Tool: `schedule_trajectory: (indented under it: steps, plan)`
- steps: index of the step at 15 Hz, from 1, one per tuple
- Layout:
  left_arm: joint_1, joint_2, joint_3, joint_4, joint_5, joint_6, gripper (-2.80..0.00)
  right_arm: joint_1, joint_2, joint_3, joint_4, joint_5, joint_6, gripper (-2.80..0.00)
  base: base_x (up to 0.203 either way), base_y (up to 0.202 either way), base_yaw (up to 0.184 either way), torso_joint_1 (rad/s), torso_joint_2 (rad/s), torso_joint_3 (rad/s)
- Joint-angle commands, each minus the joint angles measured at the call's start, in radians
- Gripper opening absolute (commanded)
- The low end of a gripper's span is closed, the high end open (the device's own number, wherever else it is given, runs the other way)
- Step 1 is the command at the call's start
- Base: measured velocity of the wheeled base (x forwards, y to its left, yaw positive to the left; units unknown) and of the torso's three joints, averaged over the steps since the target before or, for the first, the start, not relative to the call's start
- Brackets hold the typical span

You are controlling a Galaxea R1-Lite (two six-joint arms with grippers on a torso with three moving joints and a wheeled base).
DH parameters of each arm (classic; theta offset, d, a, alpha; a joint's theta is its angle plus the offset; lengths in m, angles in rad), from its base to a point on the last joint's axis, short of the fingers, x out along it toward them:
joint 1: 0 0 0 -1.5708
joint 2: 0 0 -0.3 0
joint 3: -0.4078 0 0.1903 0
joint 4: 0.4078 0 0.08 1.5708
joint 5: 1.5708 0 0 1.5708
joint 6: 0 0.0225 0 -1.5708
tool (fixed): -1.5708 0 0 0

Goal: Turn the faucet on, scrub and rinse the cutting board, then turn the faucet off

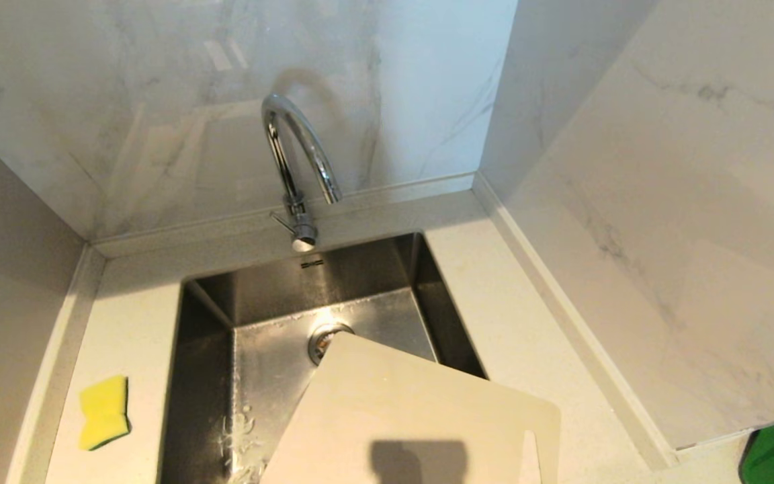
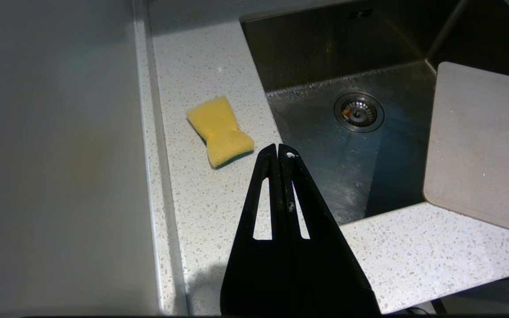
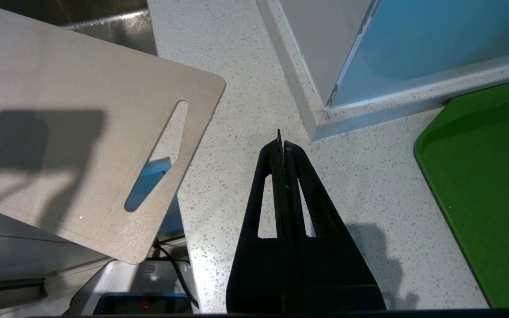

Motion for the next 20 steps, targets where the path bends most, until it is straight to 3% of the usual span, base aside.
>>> schedule_trajectory:
  steps: [1, 20]
  plan:
    - [0.000, -0.001, 0.002, 0.001, 0.001, 0.000, -2.80, -0.001, 0.000, 0.000, 0.001, 0.000, 0.000, -2.80, 0.000, 0.000, 0.000, 0.000, 0.00, 0.000]
    - [0.000, -0.001, 0.001, 0.001, 0.001, 0.000, -2.80, 0.001, 0.000, 0.000, 0.001, 0.000, 0.000, -2.80, 0.000, 0.000, 0.000, 0.000, 0.00, 0.000]
